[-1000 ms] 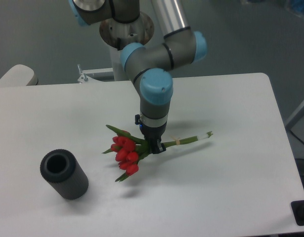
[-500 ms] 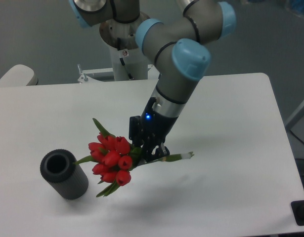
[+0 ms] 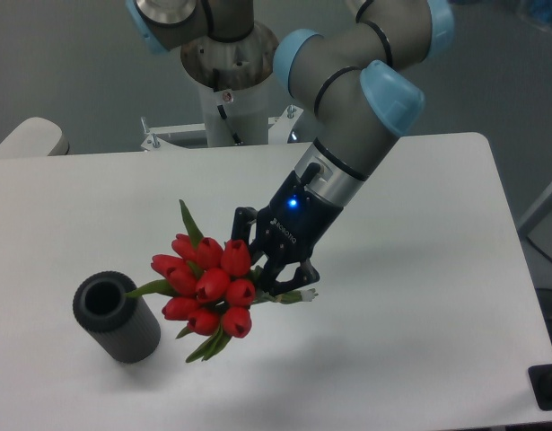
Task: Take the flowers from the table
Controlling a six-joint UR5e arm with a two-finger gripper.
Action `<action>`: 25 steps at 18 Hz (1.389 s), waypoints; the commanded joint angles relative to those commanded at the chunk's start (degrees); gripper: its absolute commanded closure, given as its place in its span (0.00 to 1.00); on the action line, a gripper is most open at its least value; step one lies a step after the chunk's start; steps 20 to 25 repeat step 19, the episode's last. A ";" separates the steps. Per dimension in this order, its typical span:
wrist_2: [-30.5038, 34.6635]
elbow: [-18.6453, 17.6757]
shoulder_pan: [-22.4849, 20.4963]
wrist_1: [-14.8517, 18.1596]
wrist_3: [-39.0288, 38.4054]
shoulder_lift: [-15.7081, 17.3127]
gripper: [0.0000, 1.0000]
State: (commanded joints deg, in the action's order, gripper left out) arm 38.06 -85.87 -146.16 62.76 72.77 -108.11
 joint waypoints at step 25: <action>-2.46 -0.09 -1.85 -2.29 0.09 -0.26 0.68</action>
